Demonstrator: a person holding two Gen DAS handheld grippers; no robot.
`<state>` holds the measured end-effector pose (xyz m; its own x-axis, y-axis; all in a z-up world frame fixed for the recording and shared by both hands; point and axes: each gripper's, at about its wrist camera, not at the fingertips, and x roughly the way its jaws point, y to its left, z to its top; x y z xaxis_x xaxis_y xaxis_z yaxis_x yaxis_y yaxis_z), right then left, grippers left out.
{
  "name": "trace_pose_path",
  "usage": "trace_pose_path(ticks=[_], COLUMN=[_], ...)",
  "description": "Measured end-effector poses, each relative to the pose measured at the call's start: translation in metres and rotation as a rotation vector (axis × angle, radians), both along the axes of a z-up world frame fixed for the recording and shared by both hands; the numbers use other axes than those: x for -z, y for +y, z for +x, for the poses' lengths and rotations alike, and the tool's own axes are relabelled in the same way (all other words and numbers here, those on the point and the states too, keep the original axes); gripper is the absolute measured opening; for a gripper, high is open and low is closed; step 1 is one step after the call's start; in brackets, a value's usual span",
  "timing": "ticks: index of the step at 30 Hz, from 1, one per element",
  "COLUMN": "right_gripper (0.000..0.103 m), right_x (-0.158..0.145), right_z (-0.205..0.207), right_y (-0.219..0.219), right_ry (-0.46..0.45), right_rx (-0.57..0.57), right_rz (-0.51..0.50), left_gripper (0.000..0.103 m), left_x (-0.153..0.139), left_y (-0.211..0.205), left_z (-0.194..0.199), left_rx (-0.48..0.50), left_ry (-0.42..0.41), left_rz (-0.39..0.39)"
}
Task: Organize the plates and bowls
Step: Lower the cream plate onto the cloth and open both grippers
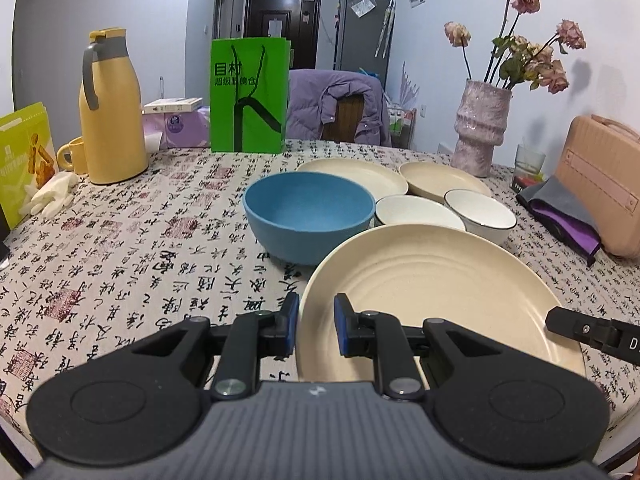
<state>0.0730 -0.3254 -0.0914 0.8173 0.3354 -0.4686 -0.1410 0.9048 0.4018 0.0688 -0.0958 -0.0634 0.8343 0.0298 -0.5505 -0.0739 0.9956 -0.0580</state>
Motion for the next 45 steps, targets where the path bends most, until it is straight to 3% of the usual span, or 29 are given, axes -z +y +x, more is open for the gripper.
trace_pose_path(ticks=[34,45], right_gripper=[0.008,0.008], right_x=[0.053,0.062], right_z=[0.042,0.044], right_y=[0.001,0.004], right_ry=[0.098,0.098], right_rx=[0.008,-0.004], right_rz=[-0.017,-0.036], left_gripper=[0.018,0.021], left_x=[0.058,0.064], left_y=[-0.002,-0.006], left_z=[0.048,0.047], left_rx=[-0.012,0.005], left_ry=[0.134,0.117], left_rz=[0.015,0.041])
